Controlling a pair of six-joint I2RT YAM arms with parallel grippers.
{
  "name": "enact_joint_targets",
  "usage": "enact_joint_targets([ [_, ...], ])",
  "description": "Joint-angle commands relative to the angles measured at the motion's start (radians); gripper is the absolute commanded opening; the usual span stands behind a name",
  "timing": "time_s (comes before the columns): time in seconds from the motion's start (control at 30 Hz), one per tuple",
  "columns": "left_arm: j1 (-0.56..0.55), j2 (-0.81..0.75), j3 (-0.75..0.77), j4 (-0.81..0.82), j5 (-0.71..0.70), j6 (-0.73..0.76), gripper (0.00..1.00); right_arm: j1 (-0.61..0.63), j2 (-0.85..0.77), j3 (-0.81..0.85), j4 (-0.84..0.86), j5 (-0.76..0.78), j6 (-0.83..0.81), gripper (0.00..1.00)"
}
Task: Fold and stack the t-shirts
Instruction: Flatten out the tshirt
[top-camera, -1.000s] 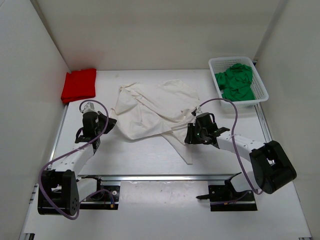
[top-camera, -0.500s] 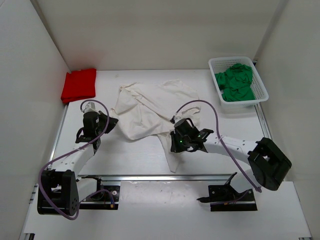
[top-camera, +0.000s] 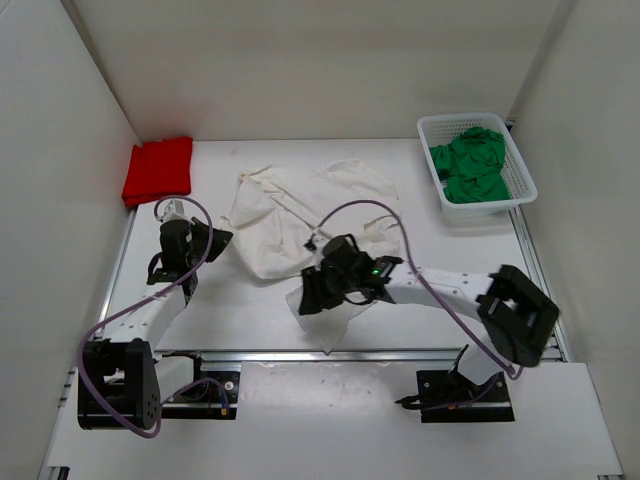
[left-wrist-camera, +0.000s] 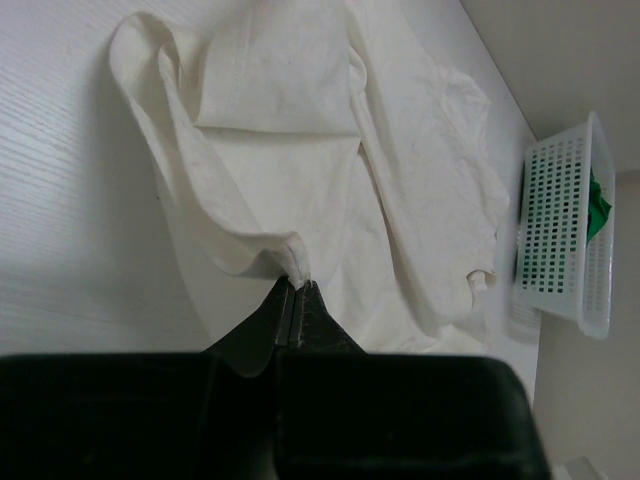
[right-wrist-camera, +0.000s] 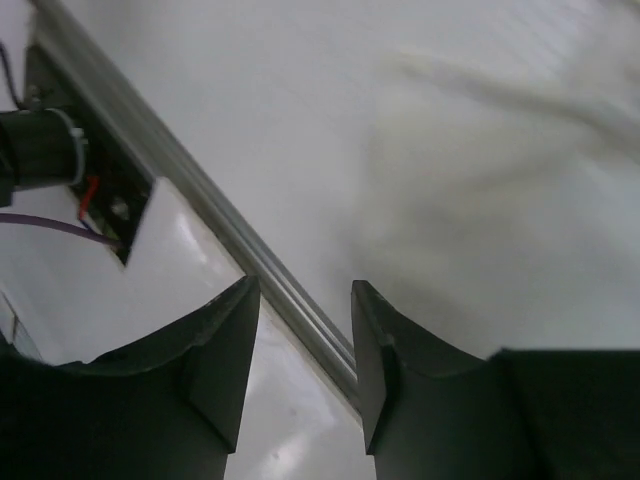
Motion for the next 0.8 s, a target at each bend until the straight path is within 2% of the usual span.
enact_joint_targets([
  [0.0, -0.001, -0.010, 0.020, 0.023, 0.027, -0.010, 0.00, -0.117, -0.213, -0.163, 0.001, 0.030, 0.014, 0.40],
  [0.03, -0.002, -0.016, 0.008, 0.024, 0.025, -0.010, 0.00, -0.172, -0.273, -0.232, 0.006, 0.059, 0.024, 0.34],
  [0.07, -0.005, -0.012, -0.002, 0.026, 0.025, -0.011, 0.00, -0.251, -0.321, -0.292, 0.008, 0.093, 0.027, 0.33],
  [0.2, -0.036, -0.028, -0.005, 0.012, 0.011, -0.002, 0.00, -0.472, -0.370, -0.426, 0.009, 0.171, 0.004, 0.33],
  [0.27, -0.042, -0.036, -0.017, 0.010, 0.007, 0.005, 0.00, -0.525, -0.385, -0.467, 0.031, 0.199, -0.009, 0.37],
  [0.33, -0.048, -0.038, -0.026, 0.007, 0.001, 0.010, 0.00, -0.601, -0.354, -0.480, 0.080, 0.158, -0.012, 0.40],
  [0.47, -0.057, -0.038, -0.045, 0.003, 0.005, 0.016, 0.00, -0.608, -0.240, -0.438, 0.067, 0.159, -0.033, 0.40],
  [0.5, -0.057, -0.044, -0.043, 0.003, 0.001, 0.016, 0.00, -0.619, -0.228, -0.449, 0.081, 0.155, -0.042, 0.34],
  [0.53, -0.063, -0.041, -0.043, 0.001, 0.001, 0.016, 0.00, -0.628, -0.214, -0.451, 0.121, 0.136, -0.036, 0.21],
  [0.57, -0.070, -0.041, -0.043, -0.002, 0.001, 0.021, 0.00, -0.640, -0.191, -0.445, 0.149, 0.135, -0.032, 0.13],
  [0.6, -0.074, -0.039, -0.048, 0.006, 0.005, 0.013, 0.00, -0.664, -0.162, -0.429, 0.155, 0.133, -0.029, 0.01],
  [0.77, -0.114, -0.048, -0.069, 0.000, -0.018, 0.013, 0.00, -0.804, -0.059, -0.207, 0.112, 0.167, -0.085, 0.00],
])
